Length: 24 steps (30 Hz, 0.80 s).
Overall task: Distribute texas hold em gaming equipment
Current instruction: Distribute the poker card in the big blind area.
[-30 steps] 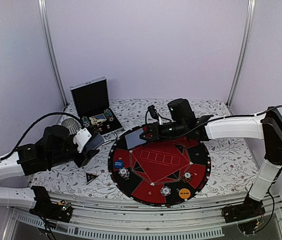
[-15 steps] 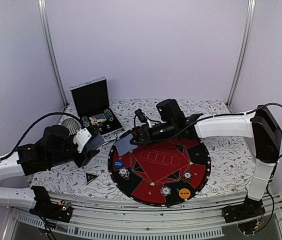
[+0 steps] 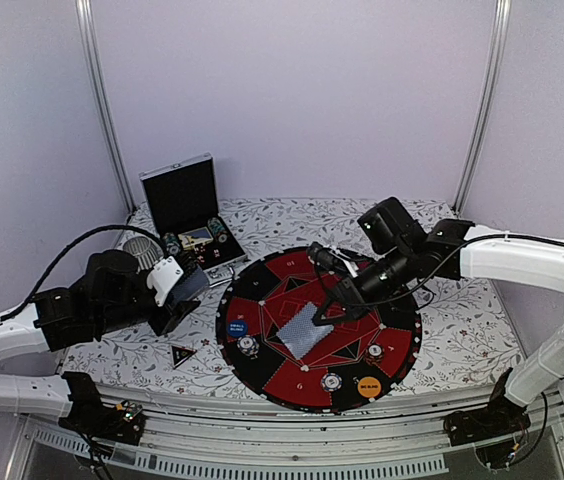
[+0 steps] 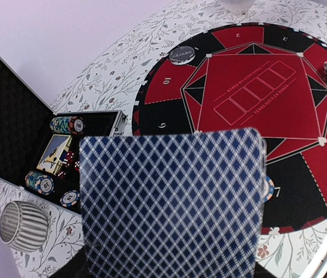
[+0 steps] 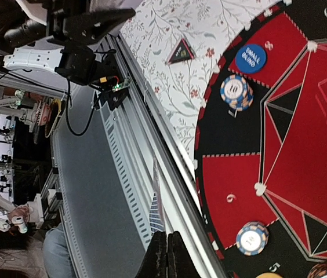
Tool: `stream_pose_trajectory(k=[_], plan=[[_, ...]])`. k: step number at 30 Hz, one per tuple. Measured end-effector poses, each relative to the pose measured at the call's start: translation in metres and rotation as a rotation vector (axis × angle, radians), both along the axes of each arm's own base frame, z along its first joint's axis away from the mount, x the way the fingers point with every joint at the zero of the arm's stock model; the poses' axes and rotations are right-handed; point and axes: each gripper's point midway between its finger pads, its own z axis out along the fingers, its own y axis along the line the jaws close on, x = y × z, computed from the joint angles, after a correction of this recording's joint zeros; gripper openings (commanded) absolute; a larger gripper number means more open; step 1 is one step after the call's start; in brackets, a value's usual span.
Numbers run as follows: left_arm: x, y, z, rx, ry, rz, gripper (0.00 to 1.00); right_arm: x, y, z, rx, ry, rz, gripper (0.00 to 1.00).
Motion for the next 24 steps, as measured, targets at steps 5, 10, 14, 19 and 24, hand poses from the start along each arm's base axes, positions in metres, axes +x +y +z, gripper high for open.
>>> stream_pose_trajectory(k=[5,10,14,19,24], plan=[[0.0,0.0,0.0,-0.002,0.002,-0.002,0.56,-0.022,-0.027,-0.04,-0.121,0.132,-0.034,0.02],[-0.001,-0.001,0.0,-0.005,0.005,-0.006,0.56,-0.008,-0.047,-0.057,-0.217,0.164,-0.139,0.02],[-0.001,-0.001,0.0,-0.007,0.006,-0.008,0.56,0.007,-0.061,-0.061,-0.275,0.148,-0.22,0.02],[-0.001,-0.001,0.0,-0.008,0.006,-0.01,0.56,0.006,-0.067,-0.048,-0.25,0.139,-0.265,0.02],[-0.002,-0.002,0.001,-0.012,0.005,-0.012,0.56,0.03,-0.097,-0.035,-0.21,0.101,-0.444,0.02]])
